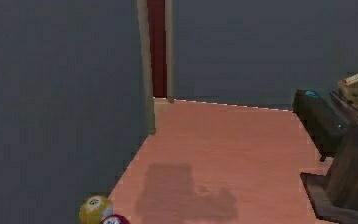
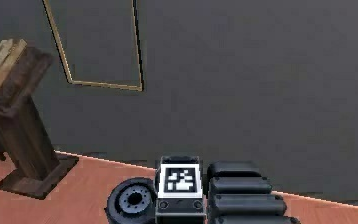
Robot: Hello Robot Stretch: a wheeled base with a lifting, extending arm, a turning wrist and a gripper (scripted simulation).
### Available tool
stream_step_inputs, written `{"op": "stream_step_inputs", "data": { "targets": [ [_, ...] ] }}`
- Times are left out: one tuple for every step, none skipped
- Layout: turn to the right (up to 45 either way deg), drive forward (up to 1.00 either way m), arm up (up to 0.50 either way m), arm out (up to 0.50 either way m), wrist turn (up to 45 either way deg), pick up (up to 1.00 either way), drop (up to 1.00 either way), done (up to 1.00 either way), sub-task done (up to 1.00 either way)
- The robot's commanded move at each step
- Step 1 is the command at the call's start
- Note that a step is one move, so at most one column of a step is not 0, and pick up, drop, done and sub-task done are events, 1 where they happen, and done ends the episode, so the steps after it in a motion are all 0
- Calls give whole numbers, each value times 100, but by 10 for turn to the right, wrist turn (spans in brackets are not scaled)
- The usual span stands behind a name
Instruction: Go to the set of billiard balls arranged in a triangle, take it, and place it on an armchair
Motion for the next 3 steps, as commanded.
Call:
{"op": "stream_step_inputs", "data": {
  "targets": [
    [30,0,0,0,0,0,0,0,0],
    [0,100,0,0,0,0,0,0,0],
    [0,100,0,0,0,0,0,0,0]
  ]
}}
